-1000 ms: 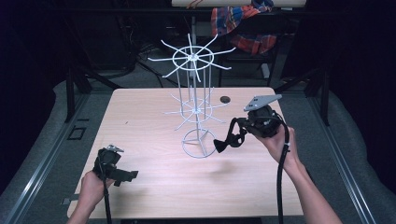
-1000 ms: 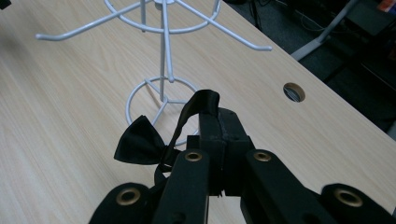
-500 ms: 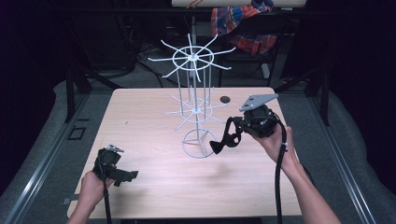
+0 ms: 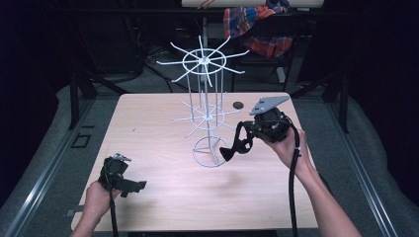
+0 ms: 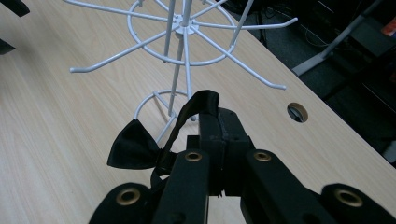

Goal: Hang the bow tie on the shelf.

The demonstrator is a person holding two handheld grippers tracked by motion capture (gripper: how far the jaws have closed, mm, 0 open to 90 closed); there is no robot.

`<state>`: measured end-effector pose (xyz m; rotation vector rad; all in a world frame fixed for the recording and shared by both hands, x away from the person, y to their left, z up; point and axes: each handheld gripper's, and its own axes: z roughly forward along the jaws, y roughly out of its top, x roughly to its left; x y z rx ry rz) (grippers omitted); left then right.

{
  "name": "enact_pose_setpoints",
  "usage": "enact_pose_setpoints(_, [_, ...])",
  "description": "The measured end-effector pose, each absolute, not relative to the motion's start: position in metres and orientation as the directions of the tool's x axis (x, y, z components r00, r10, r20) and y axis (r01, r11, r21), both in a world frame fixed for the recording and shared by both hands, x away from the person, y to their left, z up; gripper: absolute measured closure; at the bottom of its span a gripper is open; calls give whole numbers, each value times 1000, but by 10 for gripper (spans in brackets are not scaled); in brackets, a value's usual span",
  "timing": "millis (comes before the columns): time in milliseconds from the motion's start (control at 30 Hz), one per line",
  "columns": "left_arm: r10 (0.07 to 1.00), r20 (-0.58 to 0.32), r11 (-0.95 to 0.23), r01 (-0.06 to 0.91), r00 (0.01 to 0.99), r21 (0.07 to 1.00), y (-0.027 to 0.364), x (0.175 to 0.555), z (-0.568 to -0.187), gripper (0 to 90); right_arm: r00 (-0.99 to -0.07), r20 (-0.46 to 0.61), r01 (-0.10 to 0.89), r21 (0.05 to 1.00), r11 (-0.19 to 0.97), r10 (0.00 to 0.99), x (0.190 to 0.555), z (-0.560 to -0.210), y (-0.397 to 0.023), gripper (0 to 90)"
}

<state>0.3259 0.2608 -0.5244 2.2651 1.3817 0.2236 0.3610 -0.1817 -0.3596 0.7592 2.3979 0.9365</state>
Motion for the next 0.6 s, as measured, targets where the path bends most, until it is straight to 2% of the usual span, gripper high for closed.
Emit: enact_pose_setpoints(600, [870,-107,-382,793,482,474,261,326,-525,0,-765,-176,328,722,609,620,377,-370,-174,900])
